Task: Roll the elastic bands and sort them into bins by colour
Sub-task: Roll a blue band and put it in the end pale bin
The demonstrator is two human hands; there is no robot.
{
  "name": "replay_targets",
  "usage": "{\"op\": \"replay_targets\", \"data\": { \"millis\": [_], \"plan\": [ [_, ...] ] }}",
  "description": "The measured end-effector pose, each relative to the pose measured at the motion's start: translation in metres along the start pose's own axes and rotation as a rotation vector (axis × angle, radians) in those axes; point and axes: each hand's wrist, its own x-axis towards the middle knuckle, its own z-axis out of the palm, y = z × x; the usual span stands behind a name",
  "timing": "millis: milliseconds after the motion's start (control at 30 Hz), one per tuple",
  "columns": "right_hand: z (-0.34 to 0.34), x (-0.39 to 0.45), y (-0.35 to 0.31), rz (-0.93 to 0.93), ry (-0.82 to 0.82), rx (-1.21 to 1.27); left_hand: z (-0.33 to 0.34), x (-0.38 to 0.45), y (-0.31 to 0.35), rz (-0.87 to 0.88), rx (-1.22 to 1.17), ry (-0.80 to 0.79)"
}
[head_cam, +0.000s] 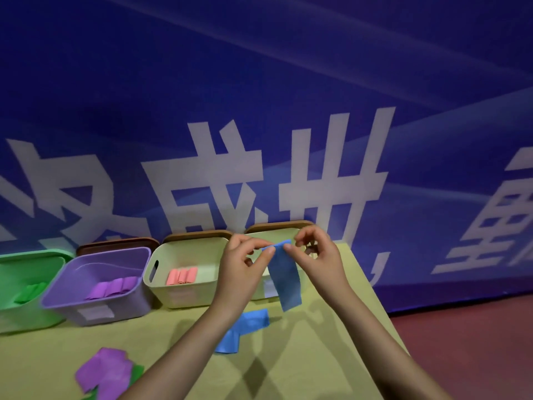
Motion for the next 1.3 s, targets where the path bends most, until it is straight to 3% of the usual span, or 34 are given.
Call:
{"op": "replay_targets", "data": {
  "millis": [167, 267, 500, 633, 733, 967, 1167, 1300],
  "plan": [
    [-0.015, 0.0, -0.005, 0.079, -0.187, 0.122, 0.008, 0.004, 0.016, -0.025, -0.146, -0.037],
    [-0.018, -0.003, -0.006, 0.123, -0.195, 0.182, 0.01, 0.008, 0.024, -0.146, -0.307, -0.064],
    [-0.008, -0.012, -0.003, 0.19, -0.272, 0.156, 0.008, 0.008, 0.016, -0.261, -0.401, -0.099],
    [0.005, -0.014, -0.001, 0.289, -0.257, 0.305, 0.005, 0.012, 0.012, -0.279, -0.421, -0.067],
    [0.014, -0.015, 0.002, 0.356, -0.335, 0.421, 0.0, 0.025, 0.008, -0.309, -0.451, -0.004],
    [0.021, -0.011, 0.022, 0.411, -0.522, 0.361, -0.031, 0.06, -0.012, -0.282, -0.425, 0.207],
    [0.01, -0.032, 0.057, 0.521, -0.538, 0.23, -0.055, 0.078, -0.044, -0.384, -0.454, 0.477],
    [-0.002, -0.049, 0.082, 0.536, -0.492, 0.156, -0.06, 0.07, -0.055, -0.419, -0.468, 0.525]
  ]
}}
